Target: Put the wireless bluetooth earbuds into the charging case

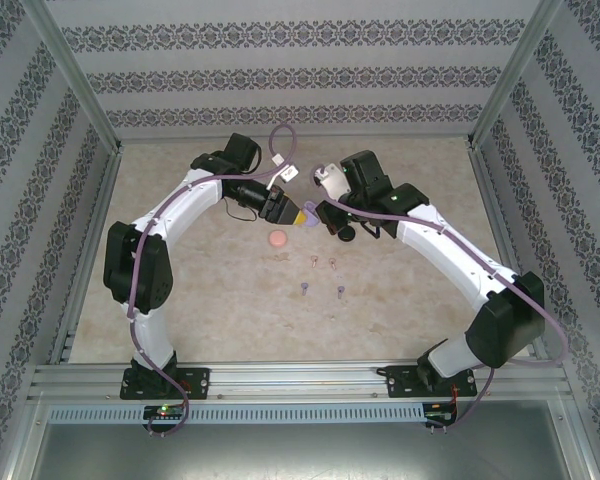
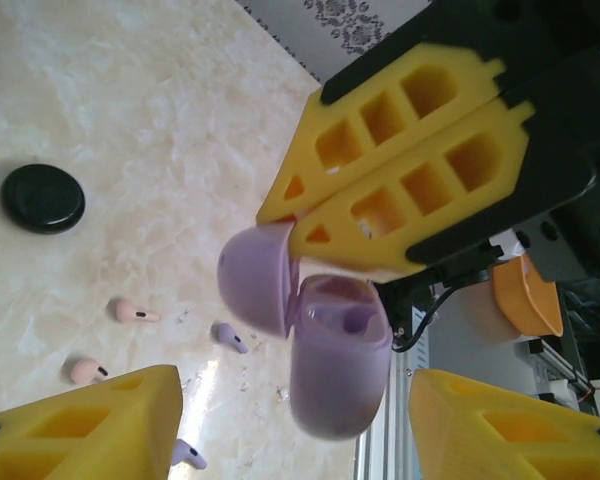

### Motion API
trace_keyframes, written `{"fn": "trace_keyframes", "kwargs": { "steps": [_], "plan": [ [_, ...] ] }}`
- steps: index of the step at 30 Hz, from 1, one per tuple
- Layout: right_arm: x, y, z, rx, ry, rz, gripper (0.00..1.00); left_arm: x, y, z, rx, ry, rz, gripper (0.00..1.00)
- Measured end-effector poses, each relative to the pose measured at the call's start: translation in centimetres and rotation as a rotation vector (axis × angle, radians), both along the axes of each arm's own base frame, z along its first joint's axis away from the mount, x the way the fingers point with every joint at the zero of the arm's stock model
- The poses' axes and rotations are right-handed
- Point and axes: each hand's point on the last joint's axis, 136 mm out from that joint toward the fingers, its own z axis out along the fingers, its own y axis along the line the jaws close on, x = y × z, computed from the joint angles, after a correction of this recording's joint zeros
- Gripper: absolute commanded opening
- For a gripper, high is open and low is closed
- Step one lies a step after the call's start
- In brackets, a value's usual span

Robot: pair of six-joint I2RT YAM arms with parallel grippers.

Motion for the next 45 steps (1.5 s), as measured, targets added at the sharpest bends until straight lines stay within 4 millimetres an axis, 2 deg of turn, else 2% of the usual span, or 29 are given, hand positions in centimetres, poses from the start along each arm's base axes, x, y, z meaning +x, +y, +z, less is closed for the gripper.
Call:
{"fn": "trace_keyframes", "kwargs": {
  "steps": [16, 26, 31, 35, 42, 45],
  "plan": [
    [0.01, 0.38, -0.52, -0.005, 0.009, 0.007, 0.0, -0.24, -0.34, -0.08, -0.038, 0.037, -0.023, 0.43],
    [0.07, 0.42, -0.73, -0.008, 0.014, 0.007, 0.0, -0.29, -0.48, -0.28, -0.049, 0.053, -0.031, 0.43],
    [0.16, 0.48, -0.88, -0.009, 0.016, 0.007, 0.0, -0.32, -0.48, -0.36, -0.049, 0.054, -0.032, 0.37],
    [0.18, 0.49, -0.86, -0.008, 0.015, 0.007, 0.0, -0.46, -0.47, -0.31, -0.052, 0.06, -0.036, 0.41],
    [0.23, 0.52, -0.84, -0.007, 0.013, 0.007, 0.0, -0.64, -0.46, -0.36, -0.051, 0.059, -0.042, 0.41],
    [0.23, 0.52, -0.84, -0.006, 0.013, 0.006, 0.0, -0.67, -0.48, -0.33, -0.054, 0.059, -0.045, 0.37]
  ]
}}
